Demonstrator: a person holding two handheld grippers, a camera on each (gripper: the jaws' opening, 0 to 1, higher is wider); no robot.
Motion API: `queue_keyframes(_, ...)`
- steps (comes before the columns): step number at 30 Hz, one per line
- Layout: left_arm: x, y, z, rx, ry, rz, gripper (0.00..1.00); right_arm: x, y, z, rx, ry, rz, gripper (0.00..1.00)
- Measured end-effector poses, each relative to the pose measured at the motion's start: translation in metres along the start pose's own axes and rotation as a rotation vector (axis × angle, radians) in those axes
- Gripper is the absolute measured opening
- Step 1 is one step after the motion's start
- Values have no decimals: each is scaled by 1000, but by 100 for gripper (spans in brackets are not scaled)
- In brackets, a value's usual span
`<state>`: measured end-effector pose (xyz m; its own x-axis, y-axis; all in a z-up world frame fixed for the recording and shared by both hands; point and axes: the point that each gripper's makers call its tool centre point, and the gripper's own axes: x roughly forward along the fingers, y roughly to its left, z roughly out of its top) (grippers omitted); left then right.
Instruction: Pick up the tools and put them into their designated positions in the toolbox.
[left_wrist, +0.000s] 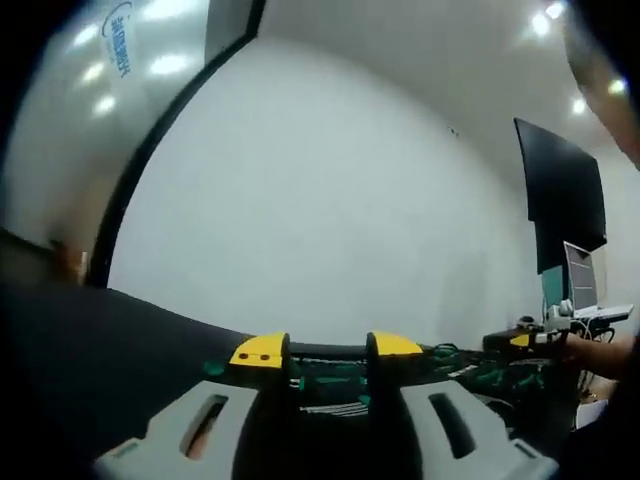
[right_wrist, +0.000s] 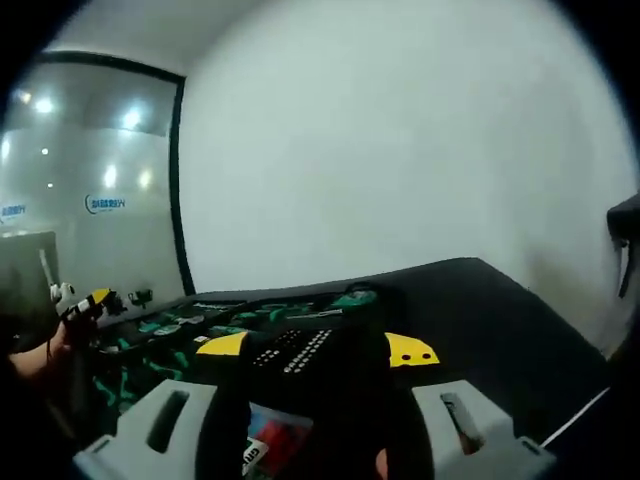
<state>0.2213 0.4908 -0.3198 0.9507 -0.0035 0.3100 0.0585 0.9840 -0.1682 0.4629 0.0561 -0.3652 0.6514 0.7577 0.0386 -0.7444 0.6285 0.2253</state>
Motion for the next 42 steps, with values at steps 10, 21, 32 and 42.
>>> queue_keyframes(10, 5, -9, -15, 71, 63, -24, 27, 1, 8, -7, -30, 37, 11, 48)
queue_keyframes(21, 4, -5, -18, 62, 80, -22, 27, 4, -1, -7, -27, 50, 3, 48)
queue_keyframes(32, 7, -9, -21, 109, 92, -52, 27, 2, -1, -7, -46, 55, -2, 48)
queue_keyframes(42, 7, -11, -21, 110, 95, -47, 27, 2, 0, -9, -54, 59, -3, 48)
